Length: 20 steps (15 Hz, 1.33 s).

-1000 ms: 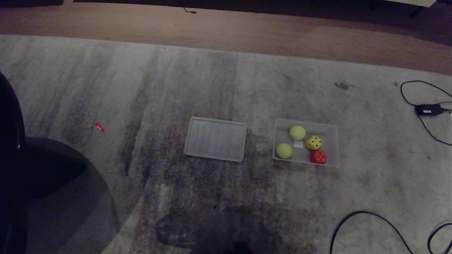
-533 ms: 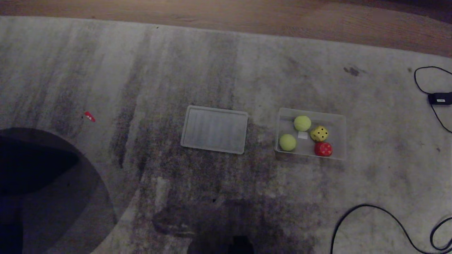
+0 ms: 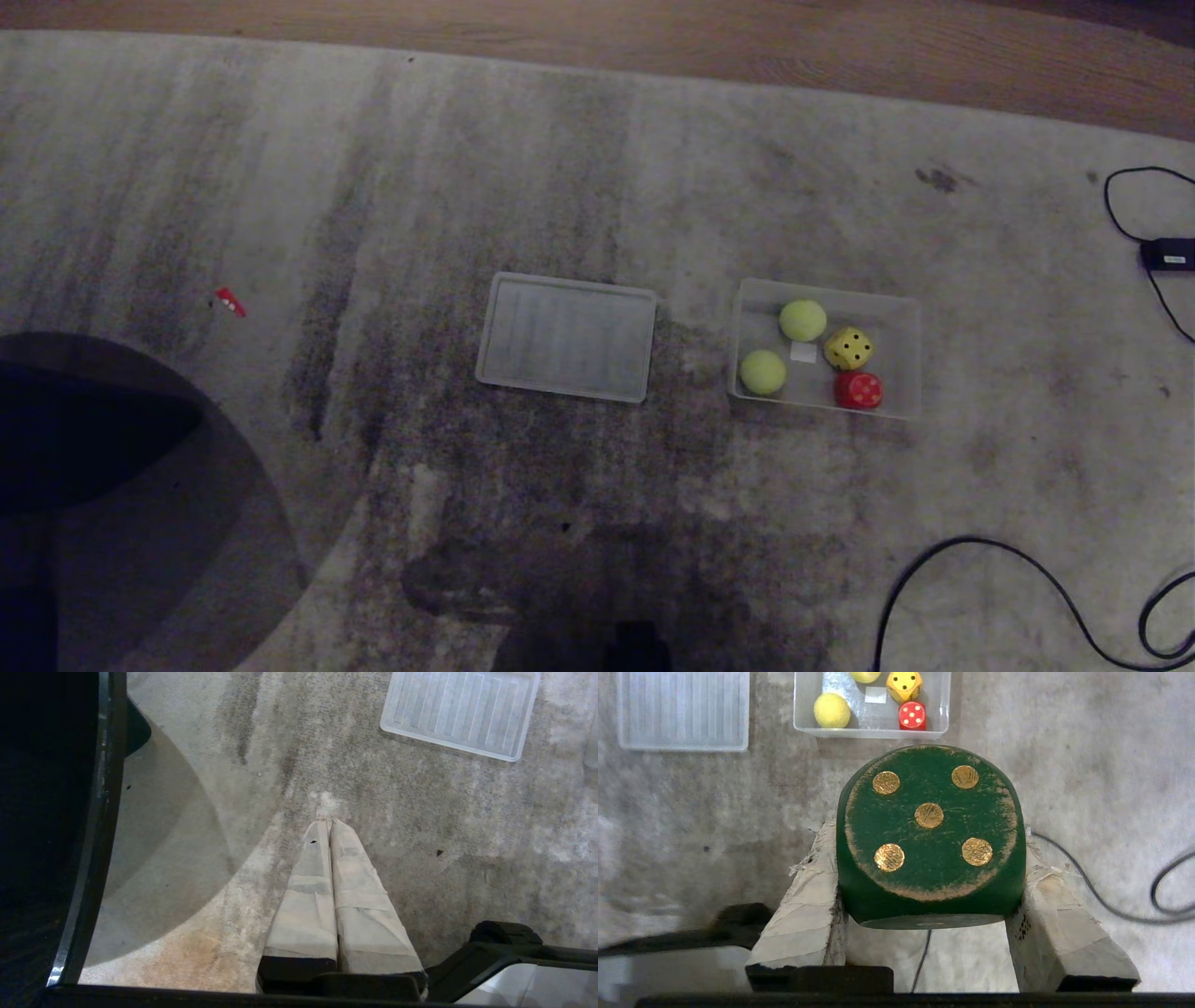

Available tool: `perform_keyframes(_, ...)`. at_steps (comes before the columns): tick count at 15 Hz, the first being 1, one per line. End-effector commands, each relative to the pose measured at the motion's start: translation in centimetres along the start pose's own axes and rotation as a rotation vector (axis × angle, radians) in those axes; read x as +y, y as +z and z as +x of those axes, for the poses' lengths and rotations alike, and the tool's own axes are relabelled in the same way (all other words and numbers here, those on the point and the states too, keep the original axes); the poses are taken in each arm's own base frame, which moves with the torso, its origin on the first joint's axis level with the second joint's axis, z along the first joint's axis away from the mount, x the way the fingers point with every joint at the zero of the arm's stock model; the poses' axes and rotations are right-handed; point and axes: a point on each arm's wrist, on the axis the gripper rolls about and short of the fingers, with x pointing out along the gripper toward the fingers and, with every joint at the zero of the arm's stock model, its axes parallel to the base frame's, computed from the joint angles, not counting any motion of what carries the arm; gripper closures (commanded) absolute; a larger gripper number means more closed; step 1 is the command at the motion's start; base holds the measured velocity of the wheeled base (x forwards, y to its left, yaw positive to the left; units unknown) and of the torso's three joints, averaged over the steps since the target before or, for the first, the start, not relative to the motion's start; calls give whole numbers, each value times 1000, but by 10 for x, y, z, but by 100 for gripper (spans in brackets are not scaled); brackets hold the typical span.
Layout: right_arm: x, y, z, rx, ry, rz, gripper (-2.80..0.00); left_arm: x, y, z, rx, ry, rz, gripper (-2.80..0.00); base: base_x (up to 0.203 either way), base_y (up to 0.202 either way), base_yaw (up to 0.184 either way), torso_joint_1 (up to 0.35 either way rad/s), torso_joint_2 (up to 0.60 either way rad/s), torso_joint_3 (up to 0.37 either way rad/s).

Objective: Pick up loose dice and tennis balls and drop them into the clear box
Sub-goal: Put the toys in the box

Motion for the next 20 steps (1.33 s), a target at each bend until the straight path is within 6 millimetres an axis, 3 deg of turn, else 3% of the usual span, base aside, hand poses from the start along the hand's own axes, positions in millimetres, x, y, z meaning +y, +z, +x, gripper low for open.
perform_keyframes(1, 4, 37, 23, 136, -25, 32, 0, 0, 0, 0, 3, 1, 0, 0, 0, 0, 0, 0, 0, 0)
perform_keyframes(4, 6, 64, 76, 275, -93, 72, 0, 0, 0, 0, 3, 1, 0, 0, 0, 0, 0, 0, 0, 0)
perform_keyframes(7, 5, 70, 144, 321, -130, 134, 0, 0, 0, 0, 3, 1, 0, 0, 0, 0, 0, 0, 0, 0)
perform_keyframes(10, 4, 56, 220, 334, -154, 245, 0, 0, 0, 0, 3, 1, 0, 0, 0, 0, 0, 0, 0, 0)
perform_keyframes(13, 10, 31, 281, 299, -132, 318, 0, 0, 0, 0, 3, 1, 0, 0, 0, 0, 0, 0, 0, 0)
perform_keyframes(17, 34, 3, 343, 184, -24, 424, 0, 0, 0, 0, 3, 1, 0, 0, 0, 0, 0, 0, 0, 0)
perform_keyframes(20, 49, -6, 380, 137, 42, 471, 0, 0, 0, 0, 3, 1, 0, 0, 0, 0, 0, 0, 0, 0)
